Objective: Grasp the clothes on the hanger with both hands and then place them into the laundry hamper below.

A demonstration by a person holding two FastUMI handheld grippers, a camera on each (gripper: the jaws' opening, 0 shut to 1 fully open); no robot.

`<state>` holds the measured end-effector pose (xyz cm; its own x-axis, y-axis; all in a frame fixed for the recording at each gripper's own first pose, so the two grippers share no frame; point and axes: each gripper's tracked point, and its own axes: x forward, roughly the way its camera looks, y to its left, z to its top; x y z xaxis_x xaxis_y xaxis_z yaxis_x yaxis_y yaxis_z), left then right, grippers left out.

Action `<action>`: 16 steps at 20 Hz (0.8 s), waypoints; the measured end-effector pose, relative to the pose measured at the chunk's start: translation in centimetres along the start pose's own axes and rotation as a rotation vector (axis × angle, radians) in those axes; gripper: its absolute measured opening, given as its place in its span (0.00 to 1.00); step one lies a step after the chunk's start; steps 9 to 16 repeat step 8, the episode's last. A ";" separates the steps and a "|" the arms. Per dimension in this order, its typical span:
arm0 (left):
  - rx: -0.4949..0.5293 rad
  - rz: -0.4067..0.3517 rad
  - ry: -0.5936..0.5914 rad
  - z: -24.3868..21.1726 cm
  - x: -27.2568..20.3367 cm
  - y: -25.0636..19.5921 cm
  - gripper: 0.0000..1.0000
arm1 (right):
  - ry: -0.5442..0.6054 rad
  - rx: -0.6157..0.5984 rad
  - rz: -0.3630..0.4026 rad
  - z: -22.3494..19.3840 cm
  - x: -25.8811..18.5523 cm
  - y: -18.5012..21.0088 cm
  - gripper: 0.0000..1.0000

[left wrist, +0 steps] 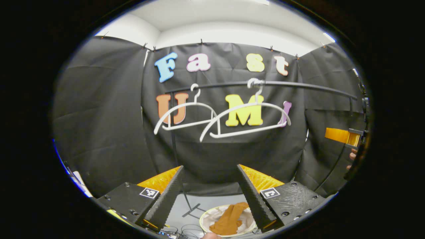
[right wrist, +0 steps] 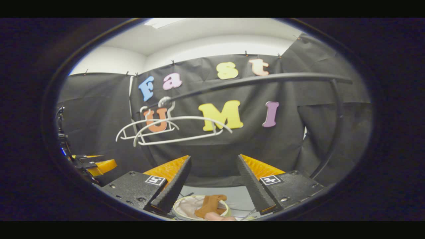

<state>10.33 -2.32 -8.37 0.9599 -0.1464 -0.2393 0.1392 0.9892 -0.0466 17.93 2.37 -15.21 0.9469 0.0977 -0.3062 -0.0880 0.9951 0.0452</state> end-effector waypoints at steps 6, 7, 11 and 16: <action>0.039 0.034 -0.180 5.4 -3.4 1.4 0.89 | -0.149 -0.036 -0.041 4.1 -4.9 -1.8 0.89; 0.050 0.043 -0.200 6.0 -3.6 1.7 0.89 | -0.165 -0.031 -0.032 4.3 -5.3 -1.6 0.89; 0.057 0.052 -0.215 6.6 -3.8 1.9 0.89 | -0.179 -0.031 -0.017 4.6 -5.7 -1.3 0.89; 0.057 0.052 -0.215 6.6 -3.8 1.9 0.89 | -0.179 -0.031 -0.017 4.6 -5.7 -1.3 0.89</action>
